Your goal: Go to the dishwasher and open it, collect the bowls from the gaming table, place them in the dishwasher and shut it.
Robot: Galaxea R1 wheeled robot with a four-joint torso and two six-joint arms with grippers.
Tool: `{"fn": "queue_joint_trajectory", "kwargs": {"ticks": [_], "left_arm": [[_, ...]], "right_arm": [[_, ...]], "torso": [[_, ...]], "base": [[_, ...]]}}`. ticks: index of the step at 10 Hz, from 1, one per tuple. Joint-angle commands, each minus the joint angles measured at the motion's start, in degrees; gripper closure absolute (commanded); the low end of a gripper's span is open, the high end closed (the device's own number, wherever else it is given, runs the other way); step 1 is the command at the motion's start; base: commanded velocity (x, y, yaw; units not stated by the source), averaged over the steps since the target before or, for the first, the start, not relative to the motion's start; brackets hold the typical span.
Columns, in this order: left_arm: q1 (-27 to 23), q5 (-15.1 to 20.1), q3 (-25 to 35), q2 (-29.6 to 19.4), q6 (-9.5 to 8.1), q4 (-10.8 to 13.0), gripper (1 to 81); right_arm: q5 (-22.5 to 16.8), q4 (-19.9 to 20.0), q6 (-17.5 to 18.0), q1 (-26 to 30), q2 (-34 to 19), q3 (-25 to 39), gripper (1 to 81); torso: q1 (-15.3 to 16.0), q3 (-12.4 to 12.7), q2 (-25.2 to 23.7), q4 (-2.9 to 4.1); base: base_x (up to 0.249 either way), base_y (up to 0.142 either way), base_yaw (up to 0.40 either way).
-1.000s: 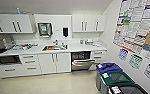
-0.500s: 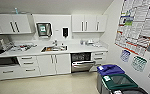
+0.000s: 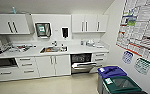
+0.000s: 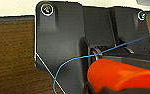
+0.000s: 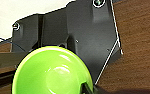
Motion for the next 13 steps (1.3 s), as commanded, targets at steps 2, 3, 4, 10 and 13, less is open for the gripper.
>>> {"fn": "queue_joint_trajectory", "kwargs": {"ticks": [2,3,4,10,13], "left_arm": [[-2.96,3.81,0.04,-0.15,0.2,0.34,81.1],[-2.96,3.81,0.04,-0.15,0.2,0.34,81.1],[-2.96,3.81,0.04,-0.06,0.2,0.34,81.1],[-2.96,3.81,0.04,-0.15,0.2,0.34,81.1],[-2.88,3.81,0.04,-0.24,0.2,0.25,81.1]], "right_arm": [[-3.0,-0.46,-0.3,2.4,-0.77,0.15,81.1],[-3.0,-0.46,-0.3,2.4,-0.77,0.06,81.1],[-3.0,-0.46,-0.38,2.48,-0.77,0.06,81.1],[-3.0,-0.46,-0.3,2.57,-0.77,0.24,81.1],[-3.0,-0.46,-0.38,2.57,-0.77,0.15,81.1]], "torso": [[0.02,0.0,0.0,0.0],[0.02,0.0,0.0,0.0],[0.02,0.0,0.0,0.0],[-0.01,0.0,0.0,0.0],[-0.01,0.0,-0.02,0.0]], "base": [[0.116,0.0,0.0],[0.115,0.0,0.0],[0.115,0.0,0.0],[0.115,0.0,0.0],[0.114,0.0,0.0]]}}
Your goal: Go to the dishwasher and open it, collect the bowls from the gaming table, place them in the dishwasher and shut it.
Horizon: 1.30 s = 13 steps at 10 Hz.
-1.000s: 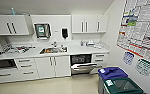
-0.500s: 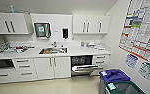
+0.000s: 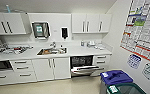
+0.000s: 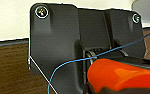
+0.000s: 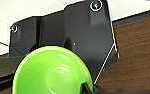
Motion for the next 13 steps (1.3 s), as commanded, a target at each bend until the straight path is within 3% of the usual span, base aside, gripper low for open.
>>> {"fn": "queue_joint_trajectory", "kwargs": {"ticks": [1,13], "left_arm": [[-2.39,3.84,-0.4,-0.62,0.12,0.25,81.1],[-2.39,3.84,-0.4,-0.79,0.11,-0.02,81.1]], "right_arm": [[-3.22,-0.39,-0.2,1.86,-0.3,0.3,81.1],[-3.22,-0.39,-0.2,2.2,0.14,0.21,81.1]], "torso": [[0.0,0.0,0.0,0.0],[-0.05,0.0,-0.02,0.0]], "base": [[0.114,0.0,0.0],[0.114,0.0,0.0]]}}
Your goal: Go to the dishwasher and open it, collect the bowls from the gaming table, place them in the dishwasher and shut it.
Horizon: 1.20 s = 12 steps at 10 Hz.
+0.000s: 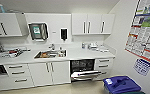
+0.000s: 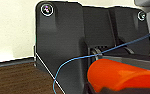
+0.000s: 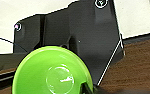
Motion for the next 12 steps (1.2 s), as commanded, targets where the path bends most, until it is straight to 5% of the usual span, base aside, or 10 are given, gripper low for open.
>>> {"fn": "queue_joint_trajectory", "kwargs": {"ticks": [1,12], "left_arm": [[-2.88,3.75,0.1,-0.33,0.11,0.08,81.1],[-2.88,3.75,0.1,-0.24,0.11,0.17,81.1]], "right_arm": [[-3.06,-0.36,-0.2,2.64,-0.77,0.15,81.1],[-2.98,-0.36,-0.2,2.47,-0.78,0.15,81.1]], "torso": [[0.01,0.0,0.0,0.0],[0.01,0.0,-0.02,0.0]], "base": [[0.114,0.0,0.0],[0.114,0.018,0.0]]}}
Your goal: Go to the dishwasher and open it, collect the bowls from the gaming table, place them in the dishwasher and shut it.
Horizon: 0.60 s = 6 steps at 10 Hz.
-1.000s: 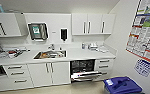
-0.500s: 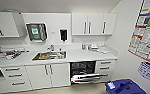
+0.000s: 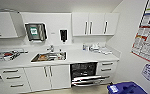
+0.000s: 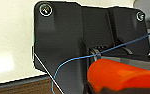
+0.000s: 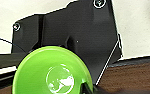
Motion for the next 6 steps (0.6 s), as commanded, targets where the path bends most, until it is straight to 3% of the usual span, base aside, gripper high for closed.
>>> {"fn": "queue_joint_trajectory", "kwargs": {"ticks": [1,6], "left_arm": [[-2.85,3.86,0.01,-0.4,0.11,0.16,81.1],[-2.85,3.86,0.01,-0.4,0.11,0.16,81.1]], "right_arm": [[-2.98,-0.36,-0.2,2.49,-0.6,0.26,81.1],[-2.98,-0.36,-0.2,2.58,-0.69,0.26,81.1]], "torso": [[0.01,0.0,0.0,0.0],[0.01,0.0,0.0,0.0]], "base": [[0.114,0.069,0.0],[0.114,0.069,0.0]]}}
